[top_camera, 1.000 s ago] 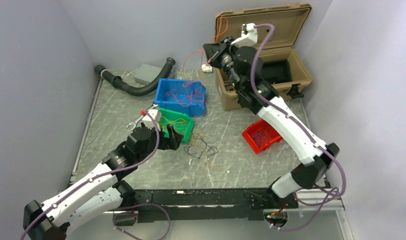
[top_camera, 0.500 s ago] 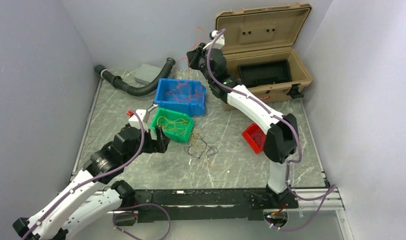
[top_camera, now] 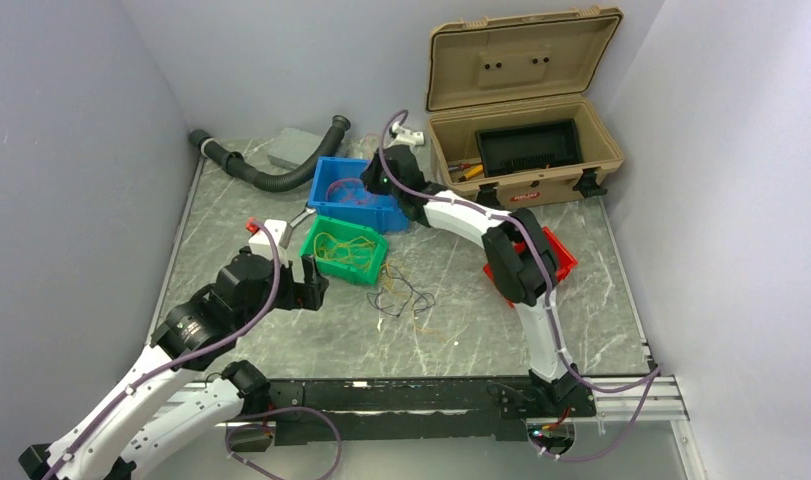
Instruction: Untangle the cables
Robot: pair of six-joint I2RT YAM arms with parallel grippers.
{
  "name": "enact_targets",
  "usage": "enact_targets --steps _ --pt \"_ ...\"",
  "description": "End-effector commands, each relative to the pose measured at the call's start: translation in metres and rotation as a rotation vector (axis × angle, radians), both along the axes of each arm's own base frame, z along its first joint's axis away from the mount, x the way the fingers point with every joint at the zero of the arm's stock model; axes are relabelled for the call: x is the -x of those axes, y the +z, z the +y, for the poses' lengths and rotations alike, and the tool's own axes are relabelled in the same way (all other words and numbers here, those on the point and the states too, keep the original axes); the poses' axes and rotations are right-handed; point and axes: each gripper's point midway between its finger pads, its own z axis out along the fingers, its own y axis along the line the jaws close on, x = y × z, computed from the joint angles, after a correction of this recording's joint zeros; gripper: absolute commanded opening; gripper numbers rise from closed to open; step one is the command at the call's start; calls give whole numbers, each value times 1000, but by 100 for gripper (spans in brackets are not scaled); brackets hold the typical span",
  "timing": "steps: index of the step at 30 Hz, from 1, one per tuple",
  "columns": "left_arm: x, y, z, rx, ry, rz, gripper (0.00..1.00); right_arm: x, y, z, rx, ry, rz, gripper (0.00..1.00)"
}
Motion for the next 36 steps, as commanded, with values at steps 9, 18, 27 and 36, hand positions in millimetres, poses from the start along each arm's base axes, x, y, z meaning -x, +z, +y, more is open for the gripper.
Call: enact_targets --steps 9,18,27,36 --pt "1 20 -1 18 -13 -19 99 29 43 0 -58 69 13 66" --pt "6 17 -2 -4 -37 24 99 99 74 -44 -35 131 8 81" --pt "3 -3 -48 61 -203 101 100 207 29 -88 118 287 73 78" --pt "-20 -31 -89 89 -283 152 87 251 -41 -104 214 375 150 55"
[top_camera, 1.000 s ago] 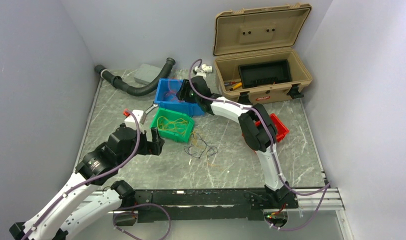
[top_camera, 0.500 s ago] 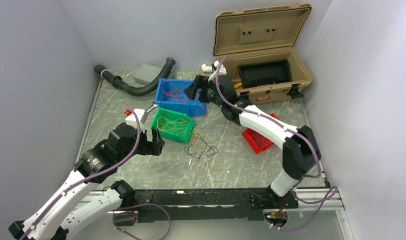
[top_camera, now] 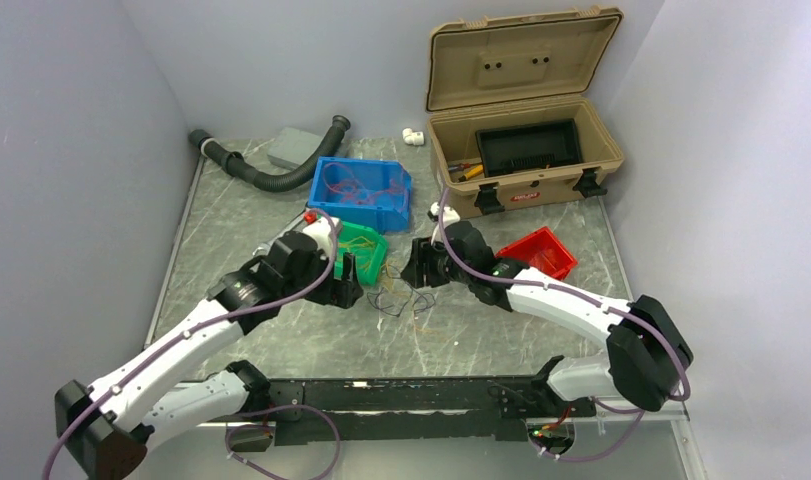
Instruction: Untangle the cables
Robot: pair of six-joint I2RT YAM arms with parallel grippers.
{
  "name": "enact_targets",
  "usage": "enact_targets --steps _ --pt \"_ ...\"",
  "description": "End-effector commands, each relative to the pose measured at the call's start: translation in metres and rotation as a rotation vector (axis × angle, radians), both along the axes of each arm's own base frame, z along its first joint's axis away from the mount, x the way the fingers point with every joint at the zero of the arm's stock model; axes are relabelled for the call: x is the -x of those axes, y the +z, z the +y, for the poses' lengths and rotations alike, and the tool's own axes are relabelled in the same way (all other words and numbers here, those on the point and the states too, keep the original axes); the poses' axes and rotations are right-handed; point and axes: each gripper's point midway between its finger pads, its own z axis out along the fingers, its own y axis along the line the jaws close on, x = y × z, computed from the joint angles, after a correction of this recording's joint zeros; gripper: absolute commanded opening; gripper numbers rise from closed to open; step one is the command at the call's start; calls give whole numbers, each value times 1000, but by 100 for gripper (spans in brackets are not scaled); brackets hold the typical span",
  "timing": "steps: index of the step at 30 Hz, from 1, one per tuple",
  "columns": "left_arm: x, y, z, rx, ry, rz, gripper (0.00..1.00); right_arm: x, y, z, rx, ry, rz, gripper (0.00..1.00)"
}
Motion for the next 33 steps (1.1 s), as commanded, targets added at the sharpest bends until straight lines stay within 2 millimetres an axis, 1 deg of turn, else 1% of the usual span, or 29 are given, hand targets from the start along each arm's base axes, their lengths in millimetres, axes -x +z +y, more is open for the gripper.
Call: enact_targets --steps 1,5,7,10,14,18,21,23,26,30,31,33 --pt "-17 7 -30 80 -67 -37 85 5 -12 5 8 74 -36 53" --pt "-29 1 -41 75 -70 -29 77 1 -31 14 49 130 -29 46" --pt "-36 -1 -44 65 -61 -29 71 -3 -44 19 75 152 -16 44" --pt "-46 -1 -46 46 -38 -28 67 -7 -53 26 81 180 -23 42" --pt "-54 -4 -46 21 -14 -27 65 -18 -62 30 96 169 -43 39" --pt "-59 -6 -48 9 -9 -22 64 -31 -69 31 117 135 -63 31" --pt "-61 -7 -50 2 -11 -15 64 -36 -72 31 129 121 -76 28" --pt "-62 -9 -50 -6 -11 -10 64 -38 -74 28 138 104 -89 27" --pt "-64 -9 -51 -10 -8 -5 64 -41 -77 24 150 91 -113 30" --pt "-67 -10 -53 -12 -8 0 64 -43 -86 24 169 96 -112 28" --pt "-67 -11 -54 -12 -8 1 63 -42 -87 25 168 102 -112 25" --pt "-68 -11 -56 -9 -13 6 63 -40 -87 25 162 109 -108 11"
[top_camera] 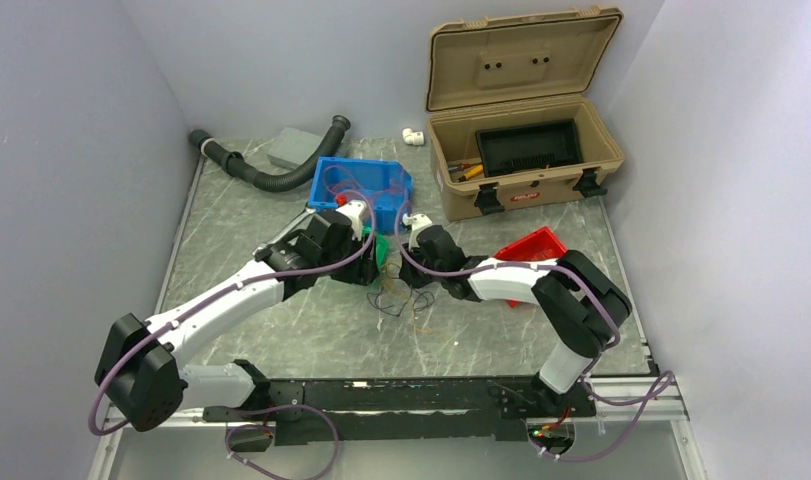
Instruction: Untangle the cables
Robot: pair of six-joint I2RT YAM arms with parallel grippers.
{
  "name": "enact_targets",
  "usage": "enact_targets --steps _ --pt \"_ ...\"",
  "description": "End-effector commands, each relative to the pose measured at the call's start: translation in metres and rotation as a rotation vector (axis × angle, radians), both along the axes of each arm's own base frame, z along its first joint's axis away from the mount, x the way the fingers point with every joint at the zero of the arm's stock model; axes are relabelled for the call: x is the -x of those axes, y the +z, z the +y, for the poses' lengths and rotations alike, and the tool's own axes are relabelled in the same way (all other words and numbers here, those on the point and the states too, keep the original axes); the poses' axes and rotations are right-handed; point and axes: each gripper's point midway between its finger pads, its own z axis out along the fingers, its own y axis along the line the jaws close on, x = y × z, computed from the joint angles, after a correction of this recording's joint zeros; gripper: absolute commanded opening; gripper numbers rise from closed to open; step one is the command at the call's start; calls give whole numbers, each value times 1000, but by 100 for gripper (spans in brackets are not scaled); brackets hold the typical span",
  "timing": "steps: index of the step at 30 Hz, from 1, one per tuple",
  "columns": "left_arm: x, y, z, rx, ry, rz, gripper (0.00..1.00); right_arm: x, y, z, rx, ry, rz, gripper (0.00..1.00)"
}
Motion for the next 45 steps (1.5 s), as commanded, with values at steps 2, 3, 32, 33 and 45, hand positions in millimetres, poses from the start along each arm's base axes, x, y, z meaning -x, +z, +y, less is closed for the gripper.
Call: enact_targets --steps 2,3,32,33,45 --pt "-14 17 -11 34 -4 -43 62 -3 12 4 -35 8 -53 3" --pt "-15 16 -12 37 -7 -41 62 -1 16 1 -42 6 -55 0" --pt "-21 -45 -112 99 -205 107 55 57 103 -56 -144 -113 -9 0" --pt "-21 -48 -115 102 -208 111 53 56 104 -57 -139 -123 -4 0" --pt "-31 -43 -89 29 -142 37 0 31 111 -172 -14 -715 -25 0"
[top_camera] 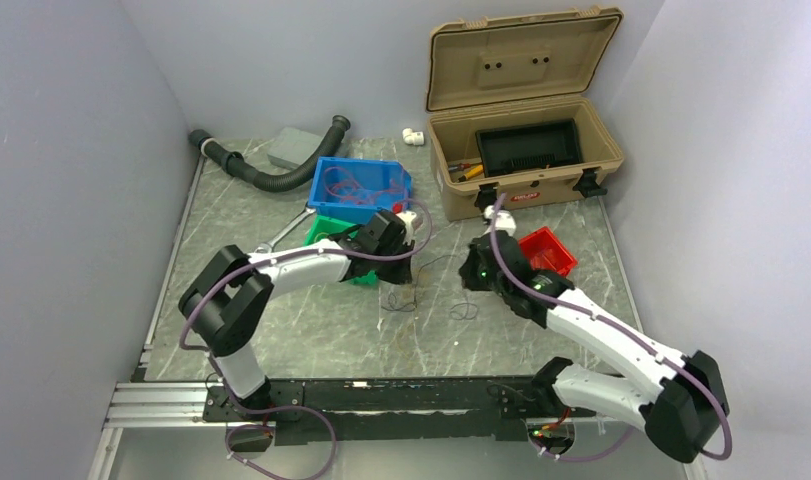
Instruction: Untangle the cables
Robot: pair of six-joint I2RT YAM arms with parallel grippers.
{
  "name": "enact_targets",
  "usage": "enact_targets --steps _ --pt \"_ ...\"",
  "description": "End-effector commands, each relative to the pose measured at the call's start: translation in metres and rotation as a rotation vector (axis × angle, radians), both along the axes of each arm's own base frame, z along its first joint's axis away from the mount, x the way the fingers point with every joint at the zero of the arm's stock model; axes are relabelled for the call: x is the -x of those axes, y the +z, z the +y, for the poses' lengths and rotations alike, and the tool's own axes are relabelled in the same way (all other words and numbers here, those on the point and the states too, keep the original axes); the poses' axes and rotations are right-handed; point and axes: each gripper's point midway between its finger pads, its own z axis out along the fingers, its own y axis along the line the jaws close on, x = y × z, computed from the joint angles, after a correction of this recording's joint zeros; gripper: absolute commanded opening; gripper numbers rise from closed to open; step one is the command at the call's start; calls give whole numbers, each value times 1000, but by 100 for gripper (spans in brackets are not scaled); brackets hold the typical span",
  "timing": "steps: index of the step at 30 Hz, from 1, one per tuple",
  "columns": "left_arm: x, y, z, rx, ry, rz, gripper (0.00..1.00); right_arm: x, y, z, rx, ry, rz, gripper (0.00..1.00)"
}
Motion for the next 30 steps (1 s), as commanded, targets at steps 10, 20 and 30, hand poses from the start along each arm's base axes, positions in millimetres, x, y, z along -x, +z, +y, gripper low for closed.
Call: enact_targets --steps 10,20,30 --pt "-7 108 81 34 157 -264 0 1 82 -156 83 -673 -203 0" --pt "20 189 188 4 459 -438 0 25 128 -194 155 -797 -222 0" --pt "57 204 277 -126 679 -562 0 40 180 -220 181 -880 -293 0"
